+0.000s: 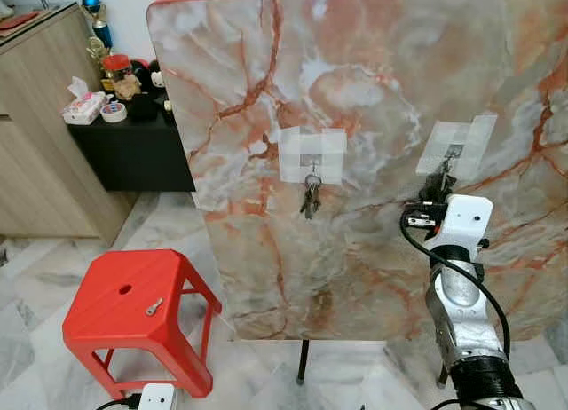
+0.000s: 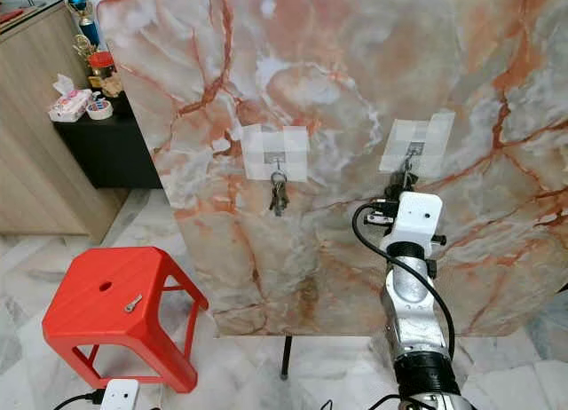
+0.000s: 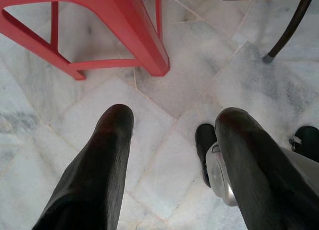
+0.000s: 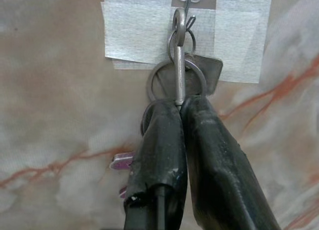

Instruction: Hang keys on a hook

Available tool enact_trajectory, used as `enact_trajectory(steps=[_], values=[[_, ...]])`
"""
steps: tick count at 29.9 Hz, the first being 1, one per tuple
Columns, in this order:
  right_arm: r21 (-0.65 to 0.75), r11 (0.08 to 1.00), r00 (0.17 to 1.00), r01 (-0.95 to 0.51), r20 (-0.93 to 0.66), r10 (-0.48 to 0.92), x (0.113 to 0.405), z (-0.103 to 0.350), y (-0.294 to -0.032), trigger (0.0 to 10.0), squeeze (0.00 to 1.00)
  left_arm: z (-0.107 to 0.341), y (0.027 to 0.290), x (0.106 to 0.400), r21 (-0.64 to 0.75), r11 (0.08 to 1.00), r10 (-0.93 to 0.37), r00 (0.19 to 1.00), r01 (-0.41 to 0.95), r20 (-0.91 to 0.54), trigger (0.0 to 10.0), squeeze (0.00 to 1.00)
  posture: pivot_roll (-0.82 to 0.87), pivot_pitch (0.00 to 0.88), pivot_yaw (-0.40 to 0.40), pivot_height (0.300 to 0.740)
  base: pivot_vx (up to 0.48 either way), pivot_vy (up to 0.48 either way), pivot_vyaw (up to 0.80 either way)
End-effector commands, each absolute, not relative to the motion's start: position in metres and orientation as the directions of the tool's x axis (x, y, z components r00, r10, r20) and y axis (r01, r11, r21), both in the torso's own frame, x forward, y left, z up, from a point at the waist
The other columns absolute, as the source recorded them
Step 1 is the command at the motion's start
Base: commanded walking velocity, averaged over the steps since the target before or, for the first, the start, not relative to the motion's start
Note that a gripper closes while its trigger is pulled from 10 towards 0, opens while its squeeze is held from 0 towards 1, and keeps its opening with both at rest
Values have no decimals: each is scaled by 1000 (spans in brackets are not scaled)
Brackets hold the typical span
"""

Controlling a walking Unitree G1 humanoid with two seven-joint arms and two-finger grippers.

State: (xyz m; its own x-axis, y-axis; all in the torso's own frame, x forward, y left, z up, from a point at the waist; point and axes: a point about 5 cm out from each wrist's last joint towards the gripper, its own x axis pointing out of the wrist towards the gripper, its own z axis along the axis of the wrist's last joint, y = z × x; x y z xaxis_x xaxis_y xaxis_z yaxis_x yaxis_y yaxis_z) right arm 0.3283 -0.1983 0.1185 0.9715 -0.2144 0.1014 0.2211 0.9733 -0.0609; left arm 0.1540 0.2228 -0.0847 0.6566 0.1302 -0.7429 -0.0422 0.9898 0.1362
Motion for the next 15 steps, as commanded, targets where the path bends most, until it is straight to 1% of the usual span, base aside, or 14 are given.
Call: enact_trajectory(steps=[1, 8, 9, 10, 11, 15], values=[[-73, 976, 976, 206, 88, -199, 330, 118, -196, 10000, 0, -85, 224, 152, 142, 989, 130, 650, -35, -748, 10000, 0, 26, 18, 22, 740, 0, 0, 0], [-70, 977, 977, 199, 84, -193, 330, 118, -195, 10000, 0, -85, 224, 152, 142, 989, 130, 651, -34, -748, 10000, 0, 26, 18, 22, 740, 0, 0, 0], [-65, 978, 978, 197, 87, -192, 330, 118, -195, 10000, 290, -85, 224, 152, 142, 989, 130, 652, -34, -747, 10000, 0, 27, 19, 23, 740, 0, 0, 0], [-65, 978, 978, 197, 87, -192, 330, 118, -195, 10000, 290, -85, 224, 152, 142, 989, 130, 652, -34, -747, 10000, 0, 27, 19, 23, 740, 0, 0, 0], [-61, 978, 977, 198, 90, -192, 330, 119, -195, 10000, 1000, -85, 224, 152, 142, 989, 130, 652, -35, -747, 10000, 0, 27, 19, 23, 740, 0, 0, 0], [-58, 979, 977, 197, 95, -191, 330, 119, -195, 10000, 1000, -85, 224, 151, 142, 989, 130, 652, -34, -747, 10000, 0, 27, 19, 23, 740, 0, 0, 0]])
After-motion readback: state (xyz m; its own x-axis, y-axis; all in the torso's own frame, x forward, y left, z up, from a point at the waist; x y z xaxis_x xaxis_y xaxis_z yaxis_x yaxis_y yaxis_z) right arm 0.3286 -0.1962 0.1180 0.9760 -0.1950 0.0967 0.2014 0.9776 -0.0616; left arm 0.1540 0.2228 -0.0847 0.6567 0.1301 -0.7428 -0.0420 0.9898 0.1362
